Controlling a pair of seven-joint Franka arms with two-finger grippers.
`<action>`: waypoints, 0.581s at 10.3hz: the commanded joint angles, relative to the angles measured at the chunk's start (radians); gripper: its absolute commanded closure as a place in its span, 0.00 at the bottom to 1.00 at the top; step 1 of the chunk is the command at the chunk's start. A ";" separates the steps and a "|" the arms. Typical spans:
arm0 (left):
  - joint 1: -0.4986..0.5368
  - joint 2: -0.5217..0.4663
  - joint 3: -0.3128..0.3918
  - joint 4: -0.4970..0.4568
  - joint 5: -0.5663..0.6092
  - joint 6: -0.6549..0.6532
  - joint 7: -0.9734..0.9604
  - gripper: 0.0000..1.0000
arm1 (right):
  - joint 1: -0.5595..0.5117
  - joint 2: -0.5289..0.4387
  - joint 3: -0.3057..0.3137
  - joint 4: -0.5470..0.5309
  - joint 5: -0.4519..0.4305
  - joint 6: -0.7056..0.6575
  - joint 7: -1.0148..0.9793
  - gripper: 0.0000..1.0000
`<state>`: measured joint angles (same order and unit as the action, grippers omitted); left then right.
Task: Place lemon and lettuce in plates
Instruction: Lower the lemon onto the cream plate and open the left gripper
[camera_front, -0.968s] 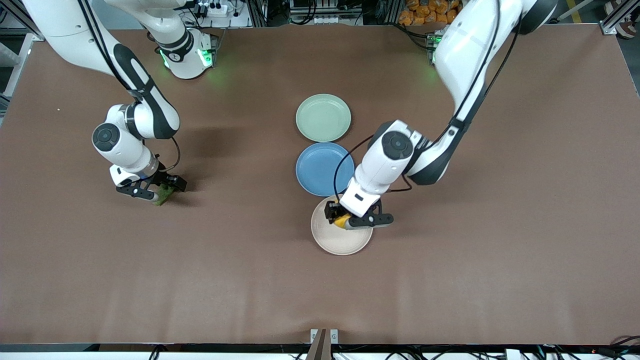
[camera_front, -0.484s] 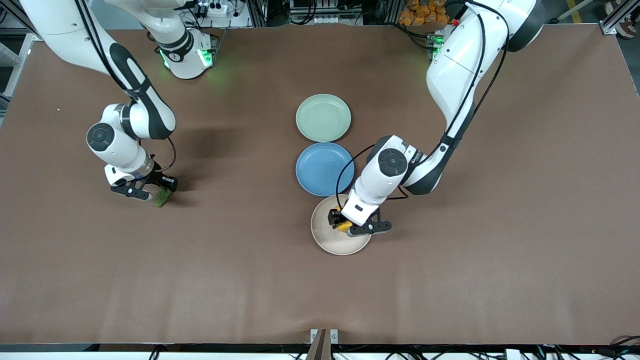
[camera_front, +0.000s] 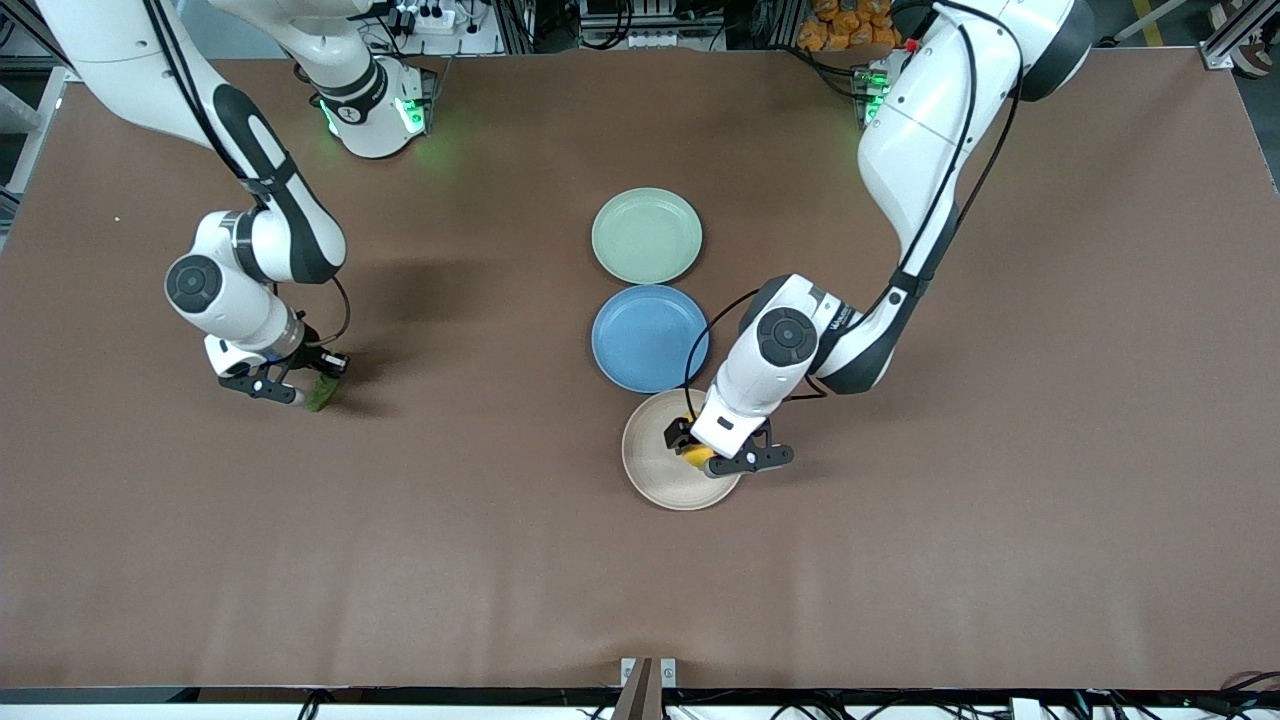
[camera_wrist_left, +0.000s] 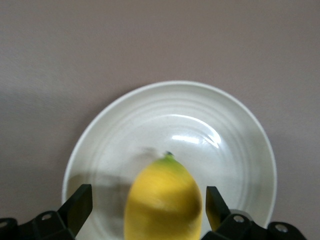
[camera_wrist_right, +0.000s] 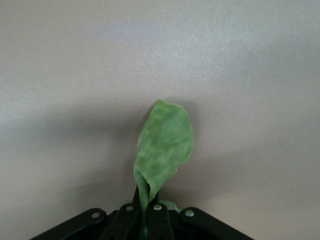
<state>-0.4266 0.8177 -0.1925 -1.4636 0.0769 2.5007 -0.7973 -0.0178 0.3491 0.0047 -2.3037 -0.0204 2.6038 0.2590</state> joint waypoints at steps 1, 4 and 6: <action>0.015 -0.176 0.018 -0.012 0.027 -0.185 -0.014 0.00 | 0.024 -0.073 0.006 0.023 0.003 -0.102 -0.003 1.00; 0.052 -0.349 0.028 -0.012 0.038 -0.343 -0.014 0.00 | 0.091 -0.097 0.033 0.035 0.014 -0.142 0.011 1.00; 0.116 -0.451 0.028 -0.011 0.085 -0.455 0.105 0.00 | 0.133 -0.099 0.107 0.038 0.016 -0.151 0.124 1.00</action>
<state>-0.3502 0.4452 -0.1653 -1.4351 0.1253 2.1036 -0.7693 0.0921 0.2677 0.0641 -2.2620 -0.0185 2.4678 0.3089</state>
